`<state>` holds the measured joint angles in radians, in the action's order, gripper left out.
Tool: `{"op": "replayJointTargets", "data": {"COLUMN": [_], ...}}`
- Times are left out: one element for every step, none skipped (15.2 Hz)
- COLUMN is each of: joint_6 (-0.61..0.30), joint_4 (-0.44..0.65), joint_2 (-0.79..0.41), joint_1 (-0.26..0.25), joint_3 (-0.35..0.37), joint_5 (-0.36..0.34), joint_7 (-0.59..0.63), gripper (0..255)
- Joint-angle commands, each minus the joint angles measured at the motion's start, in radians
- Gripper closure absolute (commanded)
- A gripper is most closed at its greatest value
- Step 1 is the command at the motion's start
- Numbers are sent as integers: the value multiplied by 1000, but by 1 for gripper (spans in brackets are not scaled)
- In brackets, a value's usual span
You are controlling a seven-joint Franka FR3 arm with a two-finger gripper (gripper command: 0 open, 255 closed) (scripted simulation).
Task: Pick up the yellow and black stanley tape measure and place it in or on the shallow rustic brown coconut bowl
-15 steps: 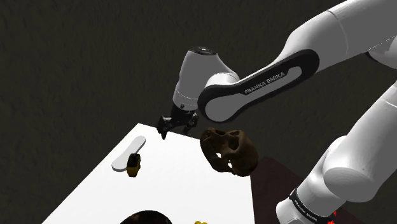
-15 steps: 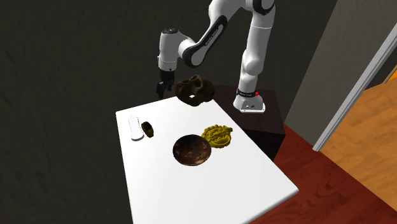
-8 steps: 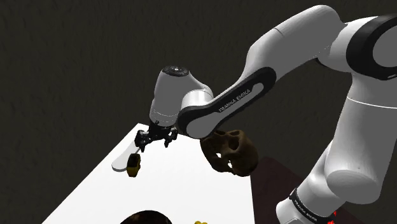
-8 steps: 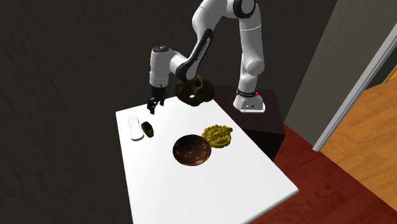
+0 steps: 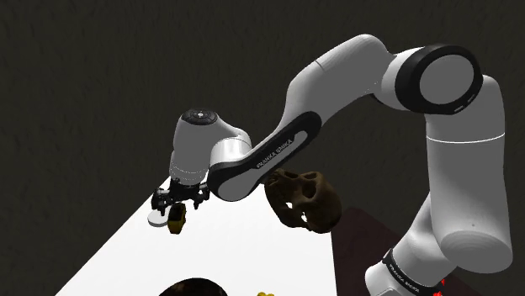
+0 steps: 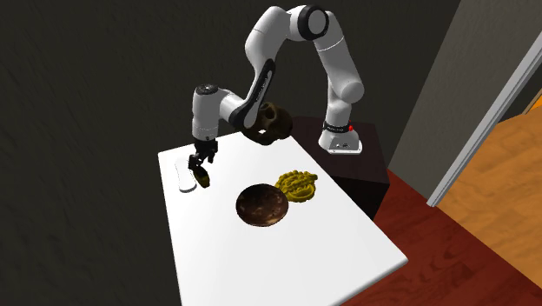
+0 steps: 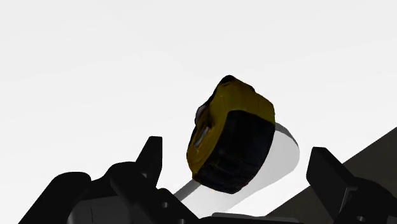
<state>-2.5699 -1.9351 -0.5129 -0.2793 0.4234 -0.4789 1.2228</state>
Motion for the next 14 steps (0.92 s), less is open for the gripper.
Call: {"op": "replayJointTargets", "data": {"joint_6": [-10, -17, -23, -30, -36, -39, -39, -39, -39, -39, -39, -39, -39, -39], "joint_4": [17, 22, 28, 34, 39, 43, 43, 43, 43, 43, 43, 43, 43, 43], "joint_2": [-28, -40, -52, -65, -77, -84, -84, -84, -84, -84, -84, -84, -84, -84], "joint_1": [-13, -18, -22, -27, -32, -34, -34, -34, -34, -34, -34, -34, -34, -34], "joint_3": [-13, -19, -25, -31, -36, -40, -40, -40, -40, -40, -40, -40, -40, -40], "joint_5": [-15, -22, -29, -35, -42, -45, -45, -45, -45, -45, -45, -45, -45, -45], "joint_7": [12, 17, 21, 25, 29, 31, 31, 31, 31, 31, 31, 31, 31, 31], "gripper": [0, 0, 0, 0, 0, 0, 0, 0, 0, 0, 0, 0, 0, 255]}}
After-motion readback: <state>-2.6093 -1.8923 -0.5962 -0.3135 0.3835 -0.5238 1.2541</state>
